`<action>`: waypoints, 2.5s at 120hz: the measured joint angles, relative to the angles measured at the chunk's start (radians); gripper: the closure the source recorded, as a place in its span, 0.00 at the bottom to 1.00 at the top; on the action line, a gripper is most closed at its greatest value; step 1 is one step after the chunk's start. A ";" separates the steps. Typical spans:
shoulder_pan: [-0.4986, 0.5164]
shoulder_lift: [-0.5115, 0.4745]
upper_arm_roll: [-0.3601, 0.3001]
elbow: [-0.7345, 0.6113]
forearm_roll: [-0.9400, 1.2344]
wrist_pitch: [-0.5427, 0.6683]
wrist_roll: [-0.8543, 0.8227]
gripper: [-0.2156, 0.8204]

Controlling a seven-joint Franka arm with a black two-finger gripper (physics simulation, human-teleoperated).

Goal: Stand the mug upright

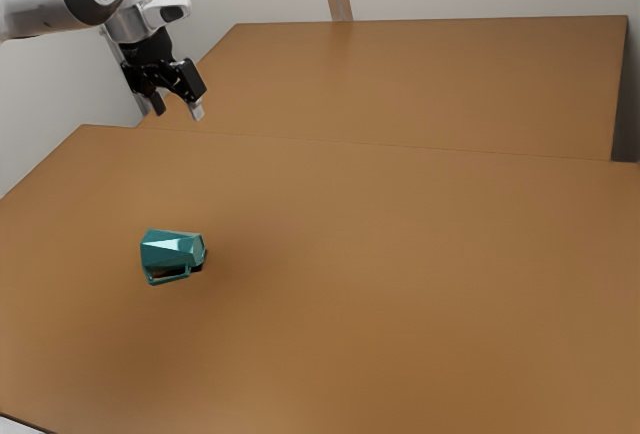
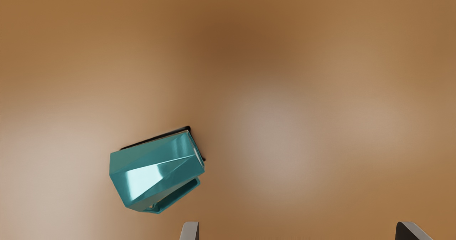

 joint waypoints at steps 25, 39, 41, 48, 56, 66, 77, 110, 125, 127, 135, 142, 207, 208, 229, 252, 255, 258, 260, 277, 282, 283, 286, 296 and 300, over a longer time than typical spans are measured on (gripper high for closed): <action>0.000 0.002 0.000 -0.002 0.000 -0.002 0.000 0.21; 0.000 -0.001 0.000 -0.003 0.000 -0.002 -0.001 0.21; 0.000 -0.002 0.000 -0.003 -0.002 -0.002 -0.001 0.21; -0.006 -0.003 0.012 -0.008 -0.030 -0.001 -0.001 0.21; -0.011 -0.023 0.050 -0.051 -0.097 0.000 0.000 0.21; -0.015 -0.049 0.128 -0.111 -0.198 0.001 0.002 0.21; 0.009 -0.062 0.197 -0.158 -0.292 0.002 0.004 0.21; 0.168 -0.068 0.328 -0.300 -0.489 0.023 0.024 0.21; 0.273 -0.062 0.346 -0.356 -0.542 0.068 0.044 0.21; 0.287 -0.059 0.347 -0.359 -0.546 0.074 0.047 0.21; 0.335 -0.038 0.348 -0.364 -0.564 0.095 0.060 0.21; 0.331 -0.014 0.349 -0.370 -0.586 0.116 0.074 0.21; 0.215 0.143 0.348 -0.431 -0.818 0.195 0.255 0.21; 0.215 0.145 0.348 -0.432 -0.821 0.196 0.259 0.21; 0.229 0.175 0.348 -0.459 -0.864 0.202 0.332 0.21; 0.231 0.200 0.346 -0.475 -0.877 0.205 0.397 0.21; 0.231 0.203 0.346 -0.476 -0.881 0.205 0.404 0.21; 0.231 0.206 0.345 -0.478 -0.885 0.205 0.411 0.21; 0.231 0.208 0.344 -0.479 -0.888 0.205 0.415 0.21; 0.230 0.213 0.334 -0.488 -0.901 0.195 0.453 0.21; 0.231 0.213 0.332 -0.494 -0.903 0.190 0.463 0.21; 0.231 0.214 0.332 -0.495 -0.903 0.189 0.465 0.21; 0.231 0.214 0.331 -0.498 -0.904 0.185 0.470 0.21; 0.231 0.215 0.330 -0.502 -0.904 0.172 0.487 0.25; 0.231 0.214 0.330 -0.503 -0.904 0.168 0.494 0.32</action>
